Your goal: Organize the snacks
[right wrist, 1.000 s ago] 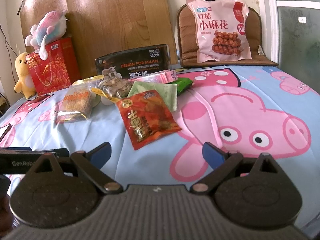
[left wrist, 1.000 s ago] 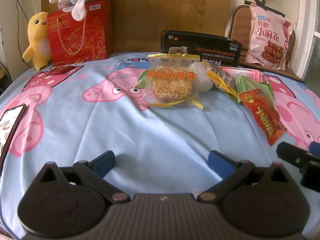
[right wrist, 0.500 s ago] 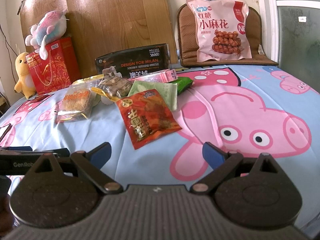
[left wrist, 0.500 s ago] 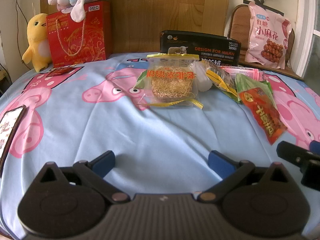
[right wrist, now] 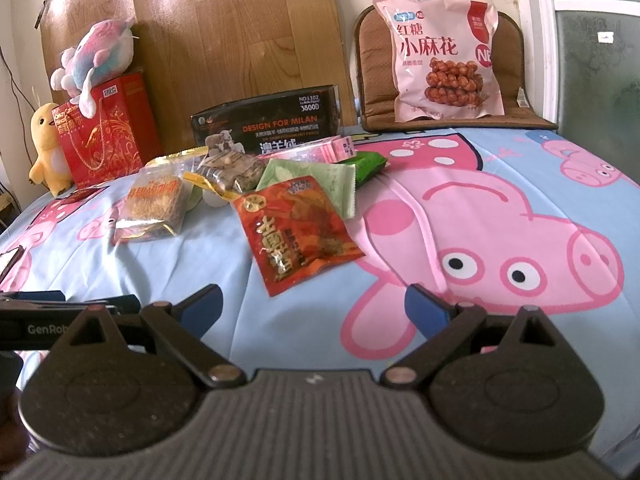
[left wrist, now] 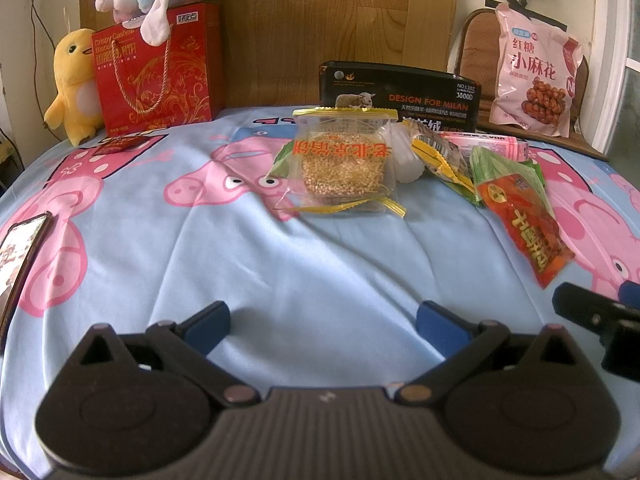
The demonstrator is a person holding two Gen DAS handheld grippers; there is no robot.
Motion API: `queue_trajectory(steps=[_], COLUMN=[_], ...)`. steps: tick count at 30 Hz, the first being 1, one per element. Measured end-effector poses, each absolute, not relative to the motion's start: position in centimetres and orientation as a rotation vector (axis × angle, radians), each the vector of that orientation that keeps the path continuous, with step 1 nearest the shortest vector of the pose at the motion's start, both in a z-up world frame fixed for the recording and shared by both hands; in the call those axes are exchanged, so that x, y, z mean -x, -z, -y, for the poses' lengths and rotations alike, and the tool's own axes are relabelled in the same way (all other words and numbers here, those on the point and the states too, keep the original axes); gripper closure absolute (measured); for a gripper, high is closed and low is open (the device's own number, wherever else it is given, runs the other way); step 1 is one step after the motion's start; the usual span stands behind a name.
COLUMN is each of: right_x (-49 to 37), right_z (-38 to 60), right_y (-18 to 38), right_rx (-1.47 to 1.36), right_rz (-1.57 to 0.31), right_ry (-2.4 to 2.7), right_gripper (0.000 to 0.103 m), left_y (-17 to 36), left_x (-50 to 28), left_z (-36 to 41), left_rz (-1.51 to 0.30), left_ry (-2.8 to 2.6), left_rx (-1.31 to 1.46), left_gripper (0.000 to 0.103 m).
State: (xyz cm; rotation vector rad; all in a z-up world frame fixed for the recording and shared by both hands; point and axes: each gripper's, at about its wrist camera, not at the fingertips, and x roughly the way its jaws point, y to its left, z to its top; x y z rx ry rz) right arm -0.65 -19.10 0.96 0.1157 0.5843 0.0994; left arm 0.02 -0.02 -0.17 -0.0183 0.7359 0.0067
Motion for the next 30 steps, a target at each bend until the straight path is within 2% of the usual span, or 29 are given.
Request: queue_trajectory(steps=[30], right_x=[0.5], right_z=[19.12], right_y=[-1.18], right_rx=[-0.112], right_rz=[-0.577], right_ry=[-0.109], right_gripper=[0.006], left_y=[0.18], left_x=[-0.18], left_z=[0.07], left_rz=[-0.732], left_ry=[-0.003], left_rx=[0.013], left_gripper=[0.0])
